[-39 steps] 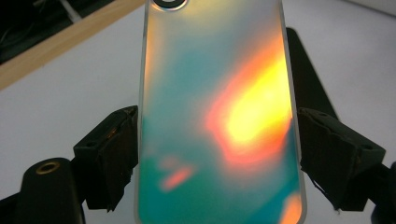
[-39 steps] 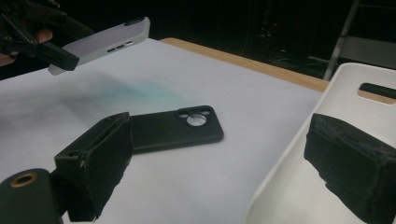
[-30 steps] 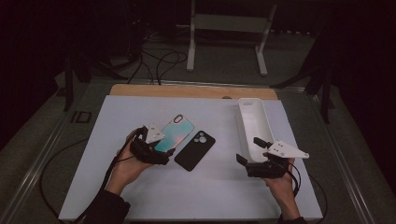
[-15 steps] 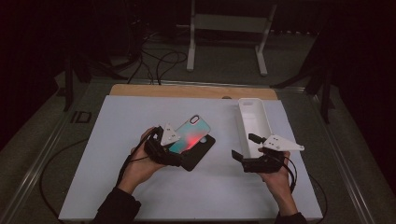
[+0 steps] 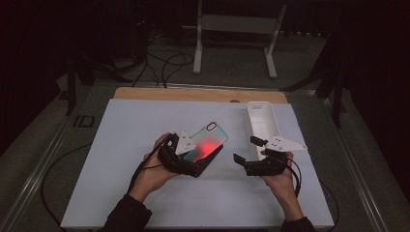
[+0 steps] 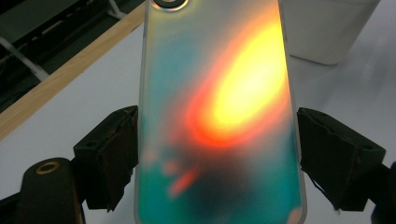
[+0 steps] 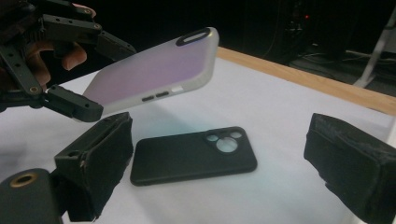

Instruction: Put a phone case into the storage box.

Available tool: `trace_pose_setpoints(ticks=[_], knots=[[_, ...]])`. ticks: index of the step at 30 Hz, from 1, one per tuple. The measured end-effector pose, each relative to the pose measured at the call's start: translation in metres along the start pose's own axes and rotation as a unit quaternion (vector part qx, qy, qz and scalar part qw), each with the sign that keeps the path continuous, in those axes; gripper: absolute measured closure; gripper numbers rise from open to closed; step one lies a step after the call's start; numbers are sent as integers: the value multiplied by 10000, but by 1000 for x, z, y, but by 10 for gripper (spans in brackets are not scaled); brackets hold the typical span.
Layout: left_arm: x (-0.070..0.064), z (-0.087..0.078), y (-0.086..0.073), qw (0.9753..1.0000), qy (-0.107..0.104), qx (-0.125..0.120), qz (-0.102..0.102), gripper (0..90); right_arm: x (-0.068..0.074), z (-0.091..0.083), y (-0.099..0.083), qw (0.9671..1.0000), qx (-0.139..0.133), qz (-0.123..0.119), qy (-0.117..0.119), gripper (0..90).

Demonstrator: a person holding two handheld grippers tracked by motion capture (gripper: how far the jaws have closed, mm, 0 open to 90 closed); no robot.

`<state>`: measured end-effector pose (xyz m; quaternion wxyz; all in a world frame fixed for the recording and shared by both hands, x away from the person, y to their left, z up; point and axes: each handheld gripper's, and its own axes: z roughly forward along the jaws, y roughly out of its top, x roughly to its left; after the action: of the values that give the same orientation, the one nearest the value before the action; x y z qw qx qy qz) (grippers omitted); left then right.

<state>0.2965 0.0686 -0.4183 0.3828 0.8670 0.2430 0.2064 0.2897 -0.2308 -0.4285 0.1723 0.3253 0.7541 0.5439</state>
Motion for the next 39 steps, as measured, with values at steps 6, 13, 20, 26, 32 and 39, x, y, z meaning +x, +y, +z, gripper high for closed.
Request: trace_pose_setpoints(ticks=[6,13,20,26,32,39], knots=[[-7,1,4,9999,-64,-77,85,171,0,5,0,9999,34,64,93,78],[-18,5,11,9995,-180,-194,181,171,6,11,5,9997,4,85,247,78],[-25,7,14,9990,-270,-260,258,171,9,16,7,9991,58,127,389,79],[-29,9,16,9987,-311,-309,278,171,10,20,7,9982,80,225,545,83],[-31,10,17,9985,-324,-327,301,171,11,22,8,9967,144,350,718,158],[-31,12,17,9985,-339,-303,293,171,13,26,8,9946,203,593,822,352]])
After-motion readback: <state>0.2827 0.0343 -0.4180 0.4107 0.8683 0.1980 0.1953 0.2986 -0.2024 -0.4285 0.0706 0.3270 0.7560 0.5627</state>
